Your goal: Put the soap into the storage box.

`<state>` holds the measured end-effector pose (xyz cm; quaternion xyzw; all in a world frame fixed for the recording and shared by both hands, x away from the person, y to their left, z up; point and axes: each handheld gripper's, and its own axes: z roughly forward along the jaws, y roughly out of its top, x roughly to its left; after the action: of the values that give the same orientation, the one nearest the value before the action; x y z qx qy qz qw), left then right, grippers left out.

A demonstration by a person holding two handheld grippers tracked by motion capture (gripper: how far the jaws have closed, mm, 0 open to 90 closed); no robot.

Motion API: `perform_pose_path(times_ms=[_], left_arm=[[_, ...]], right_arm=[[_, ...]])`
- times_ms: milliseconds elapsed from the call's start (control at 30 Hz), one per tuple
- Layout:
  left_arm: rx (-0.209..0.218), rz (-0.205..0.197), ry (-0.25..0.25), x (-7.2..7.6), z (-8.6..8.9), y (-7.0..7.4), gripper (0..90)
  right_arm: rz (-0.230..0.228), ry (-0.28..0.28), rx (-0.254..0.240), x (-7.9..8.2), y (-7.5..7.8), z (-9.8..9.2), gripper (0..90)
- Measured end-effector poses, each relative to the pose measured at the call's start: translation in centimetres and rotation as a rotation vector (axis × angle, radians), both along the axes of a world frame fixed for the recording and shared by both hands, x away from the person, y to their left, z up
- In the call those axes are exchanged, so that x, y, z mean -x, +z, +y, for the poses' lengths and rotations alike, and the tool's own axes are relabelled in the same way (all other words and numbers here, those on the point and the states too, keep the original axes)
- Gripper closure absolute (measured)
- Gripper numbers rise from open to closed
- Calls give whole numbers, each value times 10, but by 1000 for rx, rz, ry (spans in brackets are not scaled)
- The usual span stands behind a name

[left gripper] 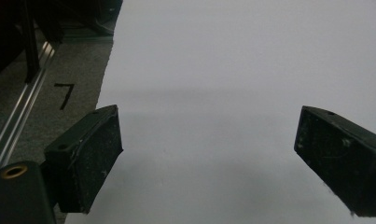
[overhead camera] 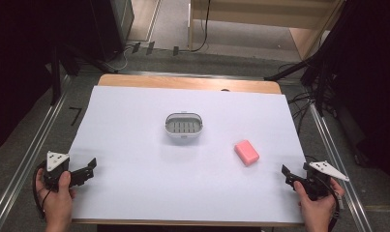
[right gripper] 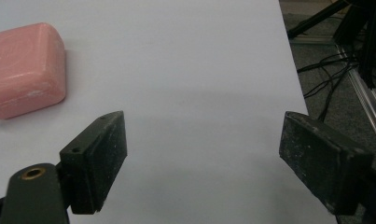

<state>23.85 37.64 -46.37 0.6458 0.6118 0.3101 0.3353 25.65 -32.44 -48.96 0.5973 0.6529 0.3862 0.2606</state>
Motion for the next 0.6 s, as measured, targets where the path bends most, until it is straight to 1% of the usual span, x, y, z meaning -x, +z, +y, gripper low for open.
perform_pose_path(times_ms=[133, 233, 333, 400, 467, 500, 533, 567, 600], left_arm=[[-10, 14, 10, -2, -1, 0, 80], [-18, 14, 10, -1, -2, 0, 80], [-13, 12, 8, -1, -1, 0, 80], [-11, 9, 9, -1, -1, 0, 80], [-6, 9, 1, -1, -1, 0, 80], [-5, 9, 2, -1, -1, 0, 80], [-5, 10, 1, -1, 0, 0, 80], [-6, 12, 2, -1, 0, 0, 80], [-6, 11, 1, -1, 0, 0, 80]], right_arm=[[-9, 2, 3, 1, 0, 1, 162], [-21, 7, 13, 2, 1, 1, 173], [-29, 0, 28, 3, 1, 3, 197], [-26, -4, 31, 3, 2, 4, 202], [-30, 6, 31, 3, 2, 5, 239], [-29, 9, 25, 4, 2, 5, 276], [-29, 18, 15, 4, 3, 5, 295], [-30, 24, 5, 4, 3, 6, 301], [-30, 31, 7, 3, 3, 6, 303]])
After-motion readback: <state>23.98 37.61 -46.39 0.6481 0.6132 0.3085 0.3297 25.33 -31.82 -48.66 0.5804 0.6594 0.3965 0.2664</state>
